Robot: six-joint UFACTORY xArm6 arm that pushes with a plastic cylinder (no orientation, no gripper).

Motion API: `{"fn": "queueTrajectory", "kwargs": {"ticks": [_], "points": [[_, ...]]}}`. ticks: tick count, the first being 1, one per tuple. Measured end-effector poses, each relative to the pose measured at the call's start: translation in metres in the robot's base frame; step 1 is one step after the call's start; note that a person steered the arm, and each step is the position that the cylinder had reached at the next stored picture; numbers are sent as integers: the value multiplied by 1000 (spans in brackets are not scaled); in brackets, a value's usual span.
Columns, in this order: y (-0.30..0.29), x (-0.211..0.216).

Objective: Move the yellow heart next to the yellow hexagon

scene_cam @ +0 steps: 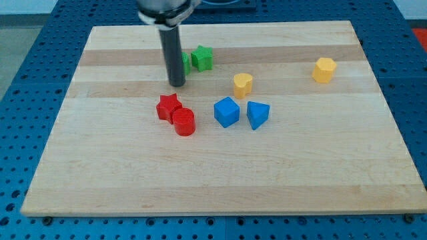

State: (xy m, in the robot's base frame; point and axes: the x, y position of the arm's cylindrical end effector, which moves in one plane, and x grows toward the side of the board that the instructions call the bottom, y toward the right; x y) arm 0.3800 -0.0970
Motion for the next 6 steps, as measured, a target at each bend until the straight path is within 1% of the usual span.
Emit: {"fn": "queueTrajectory", "kwargs": {"ticks": [1, 3, 4, 5, 6], "points": [[21, 7], [140, 7], [118, 10], [108, 28], [128, 29]]}}
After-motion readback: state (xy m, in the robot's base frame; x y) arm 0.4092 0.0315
